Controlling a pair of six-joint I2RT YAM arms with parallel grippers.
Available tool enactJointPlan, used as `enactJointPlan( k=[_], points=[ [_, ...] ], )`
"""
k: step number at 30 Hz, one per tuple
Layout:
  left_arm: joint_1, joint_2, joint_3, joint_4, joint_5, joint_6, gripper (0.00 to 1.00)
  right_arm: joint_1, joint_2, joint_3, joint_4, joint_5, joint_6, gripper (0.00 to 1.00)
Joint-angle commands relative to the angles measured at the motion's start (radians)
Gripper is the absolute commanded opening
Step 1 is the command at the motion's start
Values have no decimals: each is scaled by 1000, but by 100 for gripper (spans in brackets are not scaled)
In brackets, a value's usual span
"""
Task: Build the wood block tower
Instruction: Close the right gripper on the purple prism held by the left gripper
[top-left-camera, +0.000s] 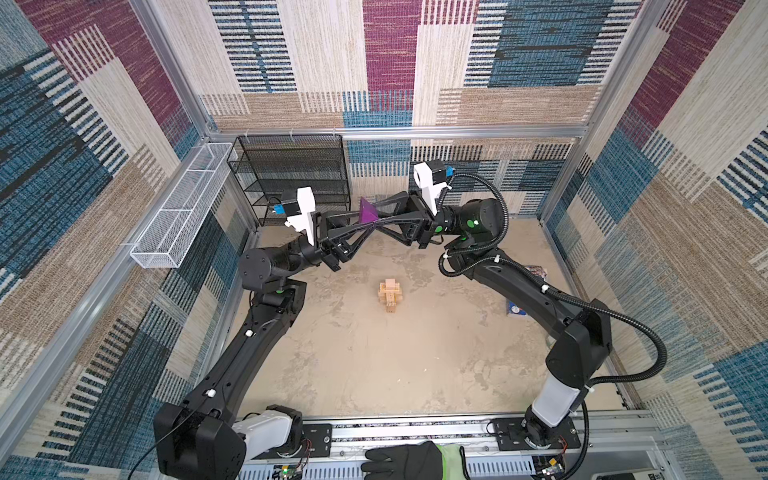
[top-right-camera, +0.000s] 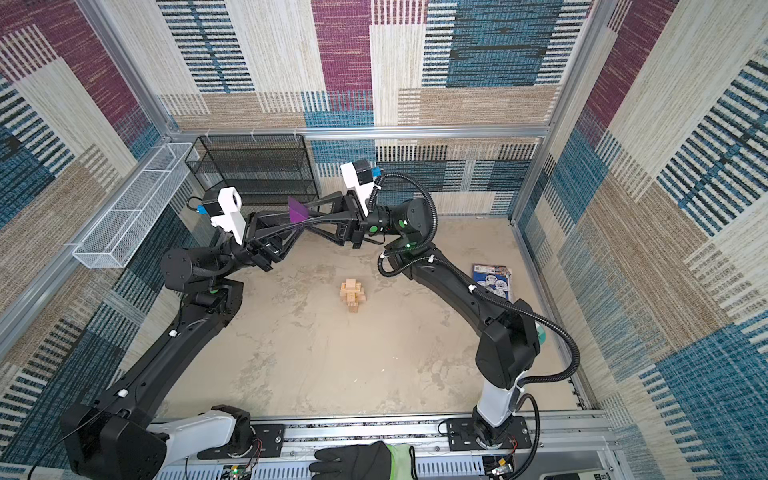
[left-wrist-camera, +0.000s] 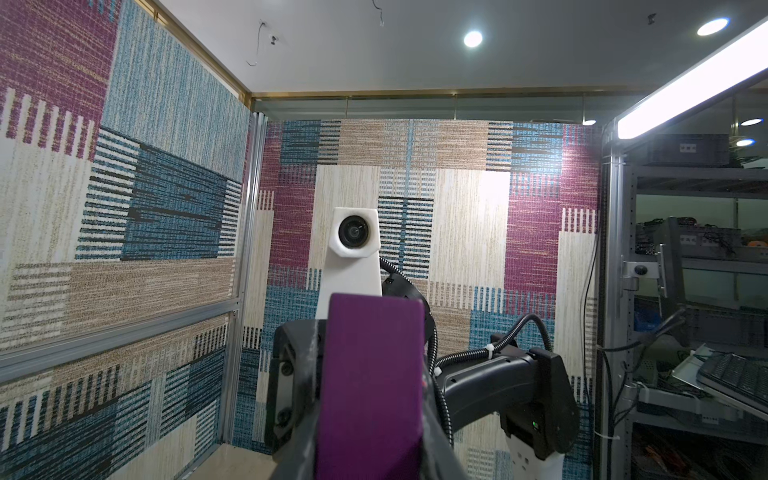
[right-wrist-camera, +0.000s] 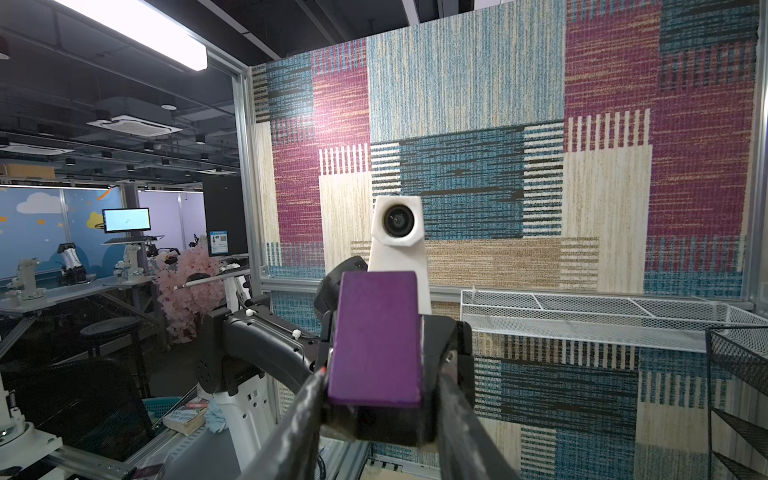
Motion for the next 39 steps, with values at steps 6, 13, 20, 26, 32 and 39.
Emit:
enactJointPlan(
  k=[6,13,20,26,32,39],
  points=[
    [-2,-9,-5,-12,7,25,0,6,26,52,62,-20,101,43],
    [-4,-22,-5,-35,-8,51,0,6,48,83,32,-54,147,45],
    [-4,-30,-5,-51,-15,68,0,7,50,82,19,-91,169,42],
    [-4,-22,-2,-37,-14,49,0,10,45,81,19,-107,160,33],
    [-4,-18,-3,-41,-14,48,0,10,39,80,-12,-107,128,22],
    [-4,-20,-5,-41,-18,47,0,17,20,81,-95,-102,44,14]
  ],
)
